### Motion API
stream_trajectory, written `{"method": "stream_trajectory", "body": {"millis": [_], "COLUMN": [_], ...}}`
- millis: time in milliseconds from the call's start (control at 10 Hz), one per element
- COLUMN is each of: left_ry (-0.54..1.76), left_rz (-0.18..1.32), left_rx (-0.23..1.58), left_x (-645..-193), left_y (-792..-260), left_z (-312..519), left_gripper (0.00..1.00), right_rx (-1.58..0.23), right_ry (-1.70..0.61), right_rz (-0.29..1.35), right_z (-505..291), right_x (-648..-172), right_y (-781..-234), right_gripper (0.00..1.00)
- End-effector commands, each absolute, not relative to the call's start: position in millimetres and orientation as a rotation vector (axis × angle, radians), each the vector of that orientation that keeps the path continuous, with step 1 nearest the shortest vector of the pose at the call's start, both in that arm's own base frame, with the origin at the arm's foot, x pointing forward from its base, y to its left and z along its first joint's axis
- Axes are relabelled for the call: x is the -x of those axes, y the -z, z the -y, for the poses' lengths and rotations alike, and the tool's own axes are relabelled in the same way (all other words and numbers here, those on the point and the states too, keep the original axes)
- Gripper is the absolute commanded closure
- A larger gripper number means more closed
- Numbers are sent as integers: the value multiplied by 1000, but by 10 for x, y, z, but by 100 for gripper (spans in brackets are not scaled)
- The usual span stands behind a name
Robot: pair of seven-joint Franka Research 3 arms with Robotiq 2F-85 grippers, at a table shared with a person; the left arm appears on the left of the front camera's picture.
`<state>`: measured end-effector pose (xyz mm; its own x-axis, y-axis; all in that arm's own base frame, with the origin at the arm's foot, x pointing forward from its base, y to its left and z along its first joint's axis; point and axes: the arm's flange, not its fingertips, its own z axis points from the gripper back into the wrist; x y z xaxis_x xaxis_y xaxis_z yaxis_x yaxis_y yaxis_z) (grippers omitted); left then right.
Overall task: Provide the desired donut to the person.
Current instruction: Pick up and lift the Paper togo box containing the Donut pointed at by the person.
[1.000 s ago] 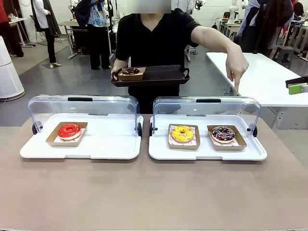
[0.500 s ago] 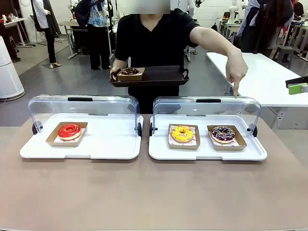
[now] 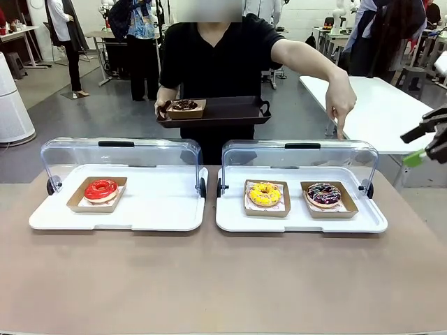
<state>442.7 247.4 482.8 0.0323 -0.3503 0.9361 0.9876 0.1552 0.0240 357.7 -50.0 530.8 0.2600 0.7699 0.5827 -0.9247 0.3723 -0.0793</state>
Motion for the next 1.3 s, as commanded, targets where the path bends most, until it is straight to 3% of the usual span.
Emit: {"method": "stream_trajectory", "body": {"millis": [0, 500, 700, 1200], "left_ry": [1228, 1228, 1228, 1228], "left_rz": [1006, 1006, 1006, 1006], "left_rx": [825, 825, 825, 825], "left_x": [-4430, -4430, -4430, -4430], "left_y": [-4841, -4841, -4841, -4841], "left_z": [-2483, -2483, -2483, -2483], "left_gripper": [0, 0, 0, 0], "right_rx": [-131, -79, -147, -101], "right_ry": [-1250, -1408, -1356, -1420], "right_rz": [434, 204, 207, 205], "right_z": [284, -50, -1, -90], "right_x": [-3663, -3902, -3909, -3842], "right_y": [-5013, -4415, -4405, -4348], "right_gripper": [0, 0, 0, 0]}}
